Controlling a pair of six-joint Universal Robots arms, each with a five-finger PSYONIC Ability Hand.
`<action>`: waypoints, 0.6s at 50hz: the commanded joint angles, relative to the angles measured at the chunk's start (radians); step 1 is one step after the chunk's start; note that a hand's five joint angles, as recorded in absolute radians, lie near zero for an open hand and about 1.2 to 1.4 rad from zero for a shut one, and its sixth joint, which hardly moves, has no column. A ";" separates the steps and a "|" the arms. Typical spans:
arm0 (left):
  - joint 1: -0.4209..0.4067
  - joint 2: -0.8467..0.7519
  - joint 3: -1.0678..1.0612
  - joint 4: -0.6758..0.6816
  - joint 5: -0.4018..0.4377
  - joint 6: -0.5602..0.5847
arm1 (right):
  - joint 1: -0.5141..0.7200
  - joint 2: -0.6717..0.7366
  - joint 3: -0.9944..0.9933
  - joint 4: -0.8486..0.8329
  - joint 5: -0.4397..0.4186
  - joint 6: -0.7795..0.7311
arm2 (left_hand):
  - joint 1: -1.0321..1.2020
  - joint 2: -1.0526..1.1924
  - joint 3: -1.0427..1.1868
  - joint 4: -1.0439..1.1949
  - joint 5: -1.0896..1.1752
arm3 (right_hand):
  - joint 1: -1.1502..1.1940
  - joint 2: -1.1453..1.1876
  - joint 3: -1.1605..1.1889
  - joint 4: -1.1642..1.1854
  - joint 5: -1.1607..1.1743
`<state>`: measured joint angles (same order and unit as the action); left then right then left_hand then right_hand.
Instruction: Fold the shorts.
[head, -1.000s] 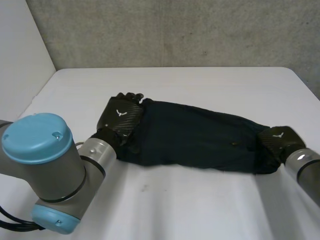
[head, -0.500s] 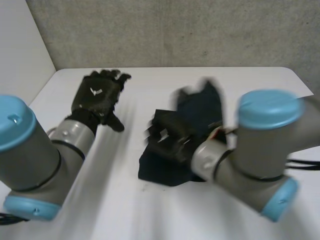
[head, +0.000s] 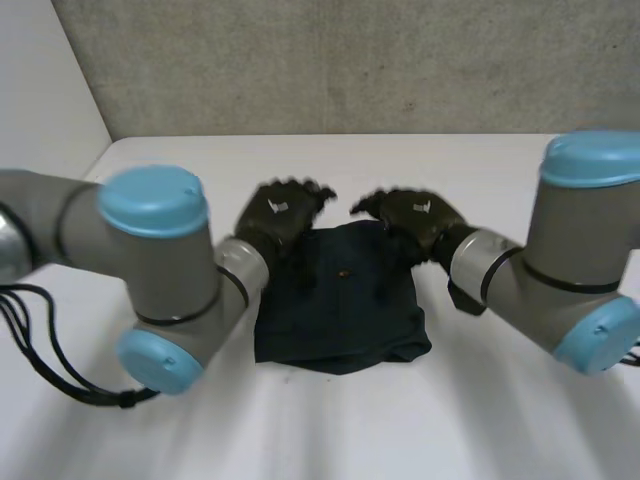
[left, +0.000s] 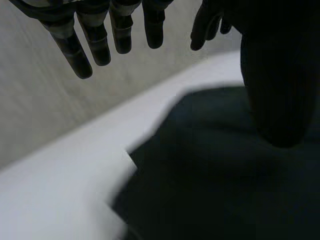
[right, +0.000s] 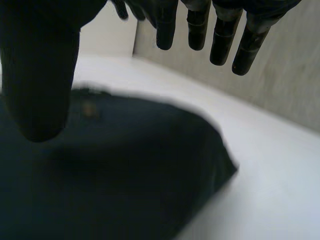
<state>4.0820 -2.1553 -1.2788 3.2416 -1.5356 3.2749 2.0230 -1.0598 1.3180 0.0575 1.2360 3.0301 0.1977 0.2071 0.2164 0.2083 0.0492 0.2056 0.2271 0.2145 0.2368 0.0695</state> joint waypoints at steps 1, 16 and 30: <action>-0.029 -0.136 0.027 -0.088 -0.104 0.019 | 0.013 0.196 -0.068 0.099 0.155 -0.217 | 0.069 0.059 0.050 0.058 0.043 | -0.031 -0.053 -0.040 -0.062 -0.070; -0.043 0.092 0.059 -0.163 -0.110 0.063 | 0.008 -0.074 -0.083 0.075 0.250 -0.238 | 0.010 0.001 -0.009 0.000 -0.016 | -0.031 -0.053 -0.040 -0.062 -0.070; 0.267 0.475 0.210 -0.568 -0.037 -0.090 | -0.047 -0.293 -0.212 0.232 0.450 -0.148 | 0.037 0.027 0.018 0.026 0.011 | -0.031 -0.053 -0.040 -0.062 -0.070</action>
<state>4.2486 -1.7807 -1.0719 2.7801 -1.6274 3.2394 2.0042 -1.3313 1.1439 0.1661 1.6739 2.8842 0.2276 0.2271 0.2243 0.2240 0.0538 0.1749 0.2073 0.2104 0.2368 0.0650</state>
